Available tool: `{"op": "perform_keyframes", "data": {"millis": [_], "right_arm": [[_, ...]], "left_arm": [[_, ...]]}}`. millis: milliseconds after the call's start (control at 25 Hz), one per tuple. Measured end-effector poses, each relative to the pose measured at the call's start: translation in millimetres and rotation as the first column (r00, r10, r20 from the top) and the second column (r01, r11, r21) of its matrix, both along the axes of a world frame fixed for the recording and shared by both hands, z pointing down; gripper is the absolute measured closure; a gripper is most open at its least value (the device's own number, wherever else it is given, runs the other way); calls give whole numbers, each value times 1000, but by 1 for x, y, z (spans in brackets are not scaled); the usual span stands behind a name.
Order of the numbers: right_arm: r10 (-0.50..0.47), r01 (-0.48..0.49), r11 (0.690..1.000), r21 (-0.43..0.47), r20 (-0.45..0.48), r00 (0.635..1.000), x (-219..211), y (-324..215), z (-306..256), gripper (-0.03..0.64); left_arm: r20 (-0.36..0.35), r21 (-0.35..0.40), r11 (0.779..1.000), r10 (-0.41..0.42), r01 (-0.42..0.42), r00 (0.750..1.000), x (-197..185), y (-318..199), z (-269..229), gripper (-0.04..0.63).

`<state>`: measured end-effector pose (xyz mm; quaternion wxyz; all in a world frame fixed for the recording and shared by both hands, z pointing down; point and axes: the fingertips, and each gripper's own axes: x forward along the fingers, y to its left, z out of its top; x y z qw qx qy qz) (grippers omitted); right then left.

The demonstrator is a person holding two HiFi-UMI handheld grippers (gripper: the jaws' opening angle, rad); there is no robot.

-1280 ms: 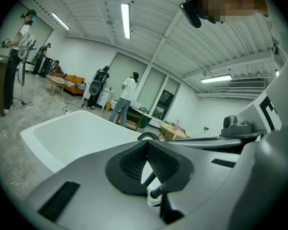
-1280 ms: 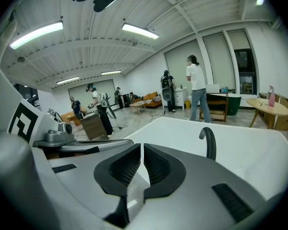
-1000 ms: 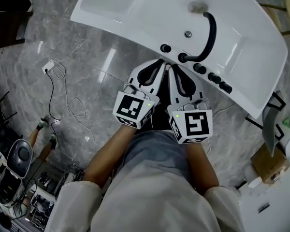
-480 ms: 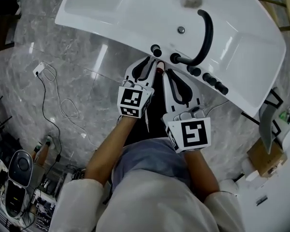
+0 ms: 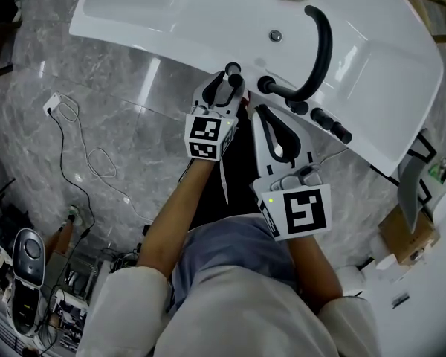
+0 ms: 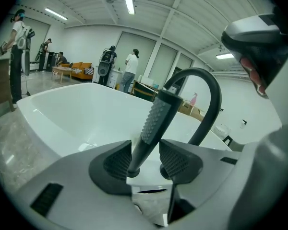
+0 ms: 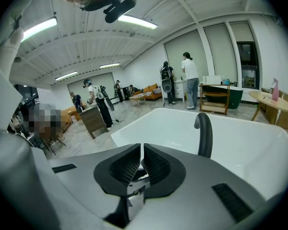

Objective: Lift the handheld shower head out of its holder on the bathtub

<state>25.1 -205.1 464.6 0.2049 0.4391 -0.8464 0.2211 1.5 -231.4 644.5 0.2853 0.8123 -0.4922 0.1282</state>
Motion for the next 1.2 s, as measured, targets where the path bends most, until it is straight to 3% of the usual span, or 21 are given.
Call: {"op": "perform_keyframes", "data": {"millis": [400,920,1200], "right_arm": [[-4,4,1000,-17,-17,1000,5,-4,8,597],[-20,19,999,-46,-29,999,18,-6,22,597],[-84,84,995,-57,5,996,13,6,21,597]], "left_arm": [[16,-71,997,5,-4,1000,9,-3,53,426],[97,-46,999,31,-27,995,14,-11,56,436],[104,-78,997,15,-6,994,5,1,54,451]]}}
